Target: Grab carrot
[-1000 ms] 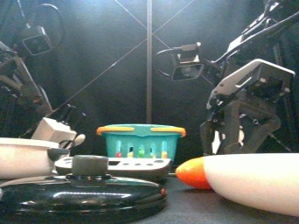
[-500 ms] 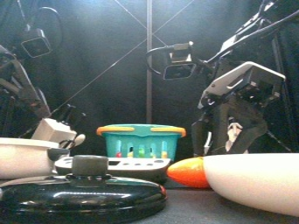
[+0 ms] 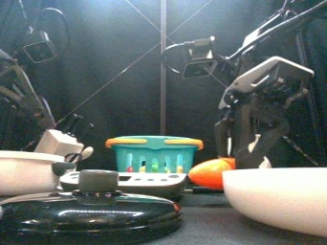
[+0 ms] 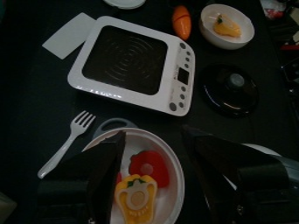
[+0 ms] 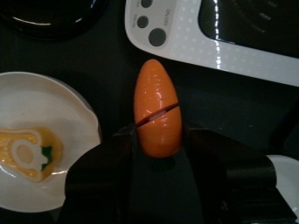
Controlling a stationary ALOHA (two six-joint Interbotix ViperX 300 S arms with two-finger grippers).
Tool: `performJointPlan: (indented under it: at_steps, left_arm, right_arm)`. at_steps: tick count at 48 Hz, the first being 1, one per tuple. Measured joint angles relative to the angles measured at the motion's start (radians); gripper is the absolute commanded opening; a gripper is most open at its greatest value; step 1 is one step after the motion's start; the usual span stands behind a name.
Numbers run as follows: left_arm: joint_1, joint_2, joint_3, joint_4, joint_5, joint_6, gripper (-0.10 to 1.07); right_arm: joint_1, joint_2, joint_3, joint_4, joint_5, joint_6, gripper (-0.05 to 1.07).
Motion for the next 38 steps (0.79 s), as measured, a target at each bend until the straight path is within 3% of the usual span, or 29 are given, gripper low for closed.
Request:
performJointPlan:
  at_steps: [8,27,38]
  left_arm:
    - [0.0,0.0,0.0,0.002,0.0,0.0,0.89]
    - [0.0,0.0,0.002,0.0,0.0,0.0,0.89]
    - [0.0,0.0,0.002,0.0,0.0,0.0,0.89]
  right_arm:
    - [0.0,-0.043,-0.015,-0.026,0.014,0.0,0.56]
    - [-0.006,-0.046,-0.041,-0.089,0.02,-0.002,0.56]
    - [-0.067,-0.041,-0.094,-0.063,0.023,0.017,0.56]
